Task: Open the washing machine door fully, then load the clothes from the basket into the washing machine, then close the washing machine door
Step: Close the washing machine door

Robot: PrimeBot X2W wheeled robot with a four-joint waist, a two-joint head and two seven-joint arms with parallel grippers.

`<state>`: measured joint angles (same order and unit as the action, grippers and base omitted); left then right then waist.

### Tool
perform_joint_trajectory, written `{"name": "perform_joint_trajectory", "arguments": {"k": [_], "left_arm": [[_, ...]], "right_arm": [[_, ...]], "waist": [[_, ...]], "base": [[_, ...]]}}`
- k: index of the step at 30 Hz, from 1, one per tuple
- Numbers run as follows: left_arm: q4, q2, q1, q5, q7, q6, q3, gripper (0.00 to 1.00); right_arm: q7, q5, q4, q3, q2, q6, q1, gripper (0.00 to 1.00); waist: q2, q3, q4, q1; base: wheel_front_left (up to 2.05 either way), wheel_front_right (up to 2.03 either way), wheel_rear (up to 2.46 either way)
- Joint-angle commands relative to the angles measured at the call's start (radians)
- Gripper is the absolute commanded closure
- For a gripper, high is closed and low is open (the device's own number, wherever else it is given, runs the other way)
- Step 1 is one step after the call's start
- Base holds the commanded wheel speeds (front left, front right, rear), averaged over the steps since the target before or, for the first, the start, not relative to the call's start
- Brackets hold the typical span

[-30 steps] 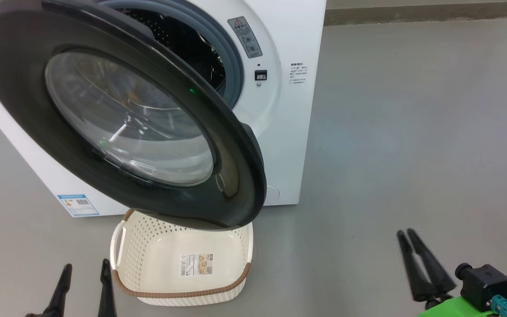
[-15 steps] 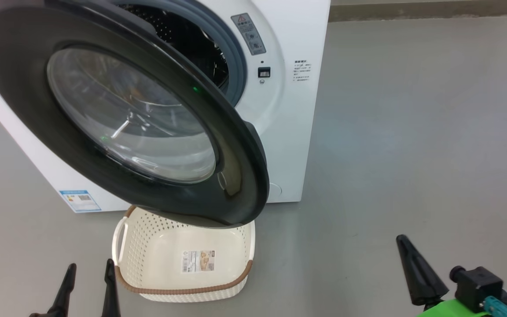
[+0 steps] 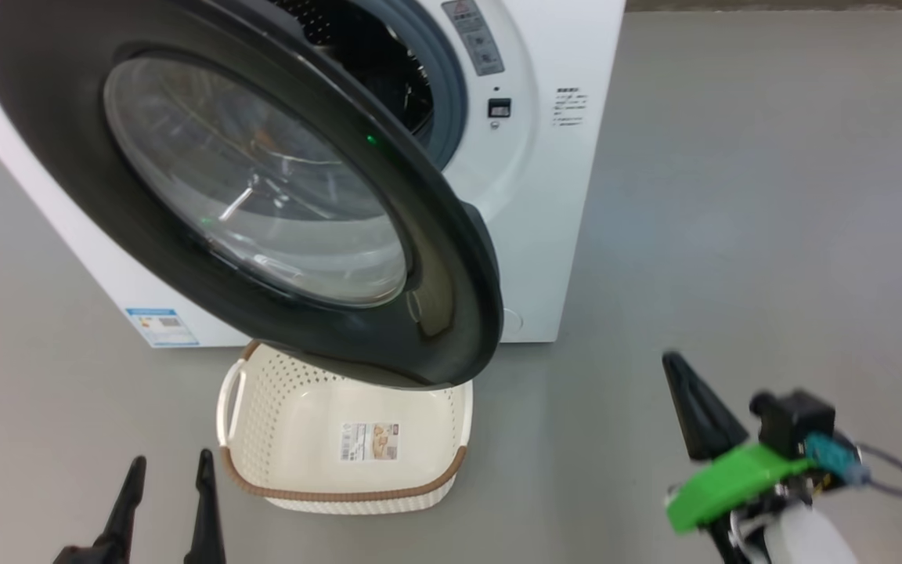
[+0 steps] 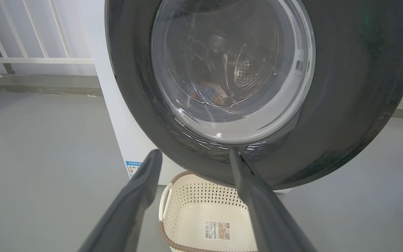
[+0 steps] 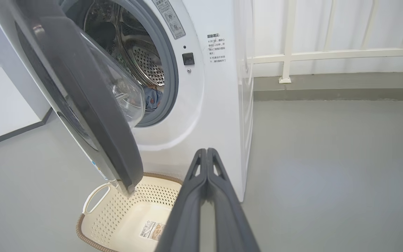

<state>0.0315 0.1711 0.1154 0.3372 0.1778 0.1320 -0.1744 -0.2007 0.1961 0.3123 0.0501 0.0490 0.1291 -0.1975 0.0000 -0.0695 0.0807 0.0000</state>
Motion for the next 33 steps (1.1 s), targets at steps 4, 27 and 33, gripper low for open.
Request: {"name": "perform_joint_trajectory", "arguments": {"k": [4,27,33], "left_arm": [[0.012,0.006,-0.071,-0.008,0.017,0.003,0.024,0.00],[-0.025,0.004,-0.145,-0.009,0.058,0.002,0.022,0.00],[-0.029,0.002,-0.147,-0.008,0.063,0.003,0.019,0.00]], "right_arm": [[-0.031,0.027,0.063,0.011,0.001,0.002,-0.139,1.00],[-0.035,0.140,-0.291,0.287,0.001,0.002,-0.432,1.00],[0.066,0.156,-0.331,0.425,0.001,0.002,-0.346,1.00]], "waist": [[0.0000,-0.027,0.032,0.0000],[0.0000,-0.074,0.083,0.0000],[0.0000,-0.075,0.090,0.0000]], "base": [[0.00,0.00,0.00],[0.00,0.00,0.00],[0.00,0.00,0.00]]}}
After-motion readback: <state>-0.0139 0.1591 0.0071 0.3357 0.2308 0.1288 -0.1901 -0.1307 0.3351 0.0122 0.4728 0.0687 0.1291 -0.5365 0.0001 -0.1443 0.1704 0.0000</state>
